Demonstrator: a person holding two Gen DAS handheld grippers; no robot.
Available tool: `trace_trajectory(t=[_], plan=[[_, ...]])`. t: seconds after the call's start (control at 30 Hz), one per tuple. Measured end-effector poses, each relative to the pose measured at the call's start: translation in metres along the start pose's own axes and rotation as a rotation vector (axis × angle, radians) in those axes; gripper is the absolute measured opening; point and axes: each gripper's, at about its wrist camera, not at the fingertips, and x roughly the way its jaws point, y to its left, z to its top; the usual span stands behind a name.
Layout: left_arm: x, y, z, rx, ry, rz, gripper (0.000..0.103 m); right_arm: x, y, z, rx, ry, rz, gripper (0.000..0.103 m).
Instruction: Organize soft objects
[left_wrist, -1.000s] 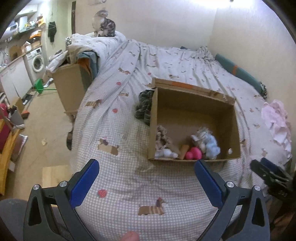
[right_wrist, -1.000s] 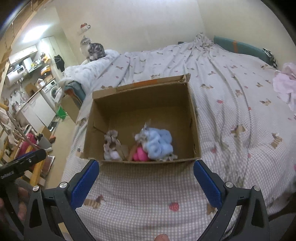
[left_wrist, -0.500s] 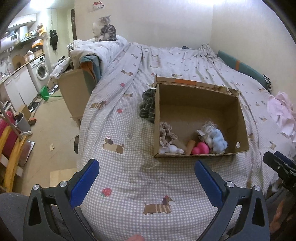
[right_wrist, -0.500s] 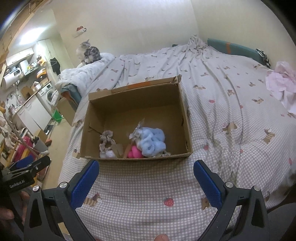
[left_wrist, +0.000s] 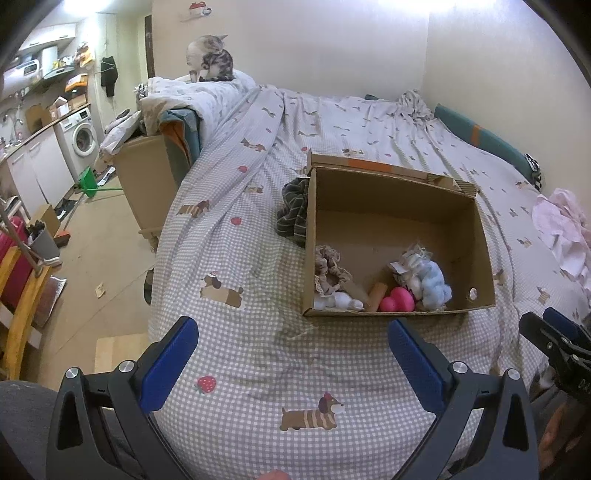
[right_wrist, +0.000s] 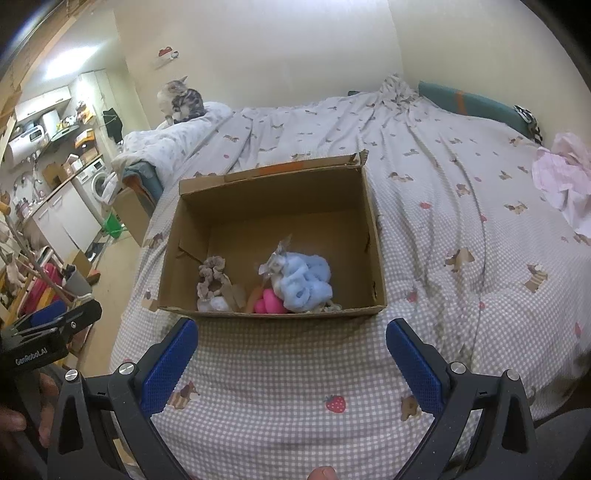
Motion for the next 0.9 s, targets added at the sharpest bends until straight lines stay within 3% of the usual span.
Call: trace_trajectory(t=[0.9], plan=[[-0.0005,-0.0011,-0.0006,-0.018,0.007,-0.009,0.103,-0.0005,-0.0014,0.0020,-0.003,-0.001,-0.006,0.103]])
